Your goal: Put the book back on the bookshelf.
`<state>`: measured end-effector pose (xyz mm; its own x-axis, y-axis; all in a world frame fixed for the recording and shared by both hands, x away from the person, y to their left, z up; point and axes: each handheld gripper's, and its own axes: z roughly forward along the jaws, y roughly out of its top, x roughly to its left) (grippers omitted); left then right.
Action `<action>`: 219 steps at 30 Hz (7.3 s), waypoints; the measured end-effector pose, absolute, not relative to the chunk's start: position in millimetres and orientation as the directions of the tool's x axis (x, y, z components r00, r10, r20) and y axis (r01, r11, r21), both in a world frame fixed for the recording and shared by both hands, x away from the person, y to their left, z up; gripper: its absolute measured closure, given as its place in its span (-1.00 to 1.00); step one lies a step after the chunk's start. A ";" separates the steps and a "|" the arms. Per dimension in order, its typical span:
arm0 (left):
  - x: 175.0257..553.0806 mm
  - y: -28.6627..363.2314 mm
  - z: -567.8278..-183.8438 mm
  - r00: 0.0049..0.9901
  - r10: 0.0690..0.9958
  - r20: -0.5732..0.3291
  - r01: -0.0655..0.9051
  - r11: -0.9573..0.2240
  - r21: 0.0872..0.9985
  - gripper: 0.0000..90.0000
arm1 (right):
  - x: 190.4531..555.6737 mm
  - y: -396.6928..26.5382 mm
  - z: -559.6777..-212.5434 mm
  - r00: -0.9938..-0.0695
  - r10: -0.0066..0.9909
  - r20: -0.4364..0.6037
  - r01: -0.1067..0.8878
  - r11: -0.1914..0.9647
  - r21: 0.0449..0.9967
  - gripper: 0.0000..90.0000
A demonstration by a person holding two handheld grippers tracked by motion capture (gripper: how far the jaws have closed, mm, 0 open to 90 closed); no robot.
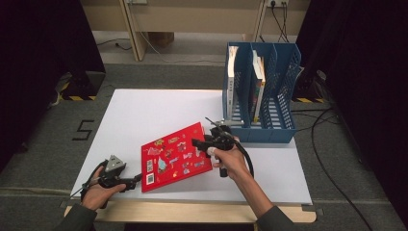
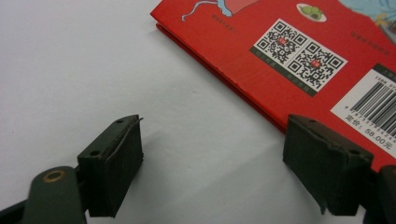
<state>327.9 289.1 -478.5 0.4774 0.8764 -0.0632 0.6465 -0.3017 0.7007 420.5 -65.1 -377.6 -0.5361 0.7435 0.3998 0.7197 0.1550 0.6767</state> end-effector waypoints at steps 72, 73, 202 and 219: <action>357.1 185.3 -477.8 0.557 0.829 0.052 0.526 -0.401 0.750 -0.22 | 408.4 -1.8 -240.8 -0.762 0.638 0.113 0.516 0.492 0.701 -0.05; 357.4 184.0 -477.6 0.561 0.826 0.057 0.524 -0.407 0.748 -0.22 | 408.0 -0.5 -239.6 -0.765 0.634 0.109 0.513 0.499 0.698 -0.05; 382.6 256.6 -483.5 0.450 0.891 -0.058 0.648 -0.281 0.708 -0.68 | 398.1 -252.7 -132.0 -0.467 0.880 -0.082 0.658 0.409 0.632 0.77; 382.4 256.4 -483.3 0.450 0.891 -0.054 0.647 -0.284 0.708 -0.68 | 475.9 -272.4 -129.4 -0.317 0.944 -0.090 0.685 0.294 0.667 0.77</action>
<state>382.4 256.4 -483.3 0.4498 0.8915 -0.0540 0.6470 -0.2836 0.7078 475.9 -272.4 -129.4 -0.3167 0.9442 -0.0905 0.6849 0.2937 0.6669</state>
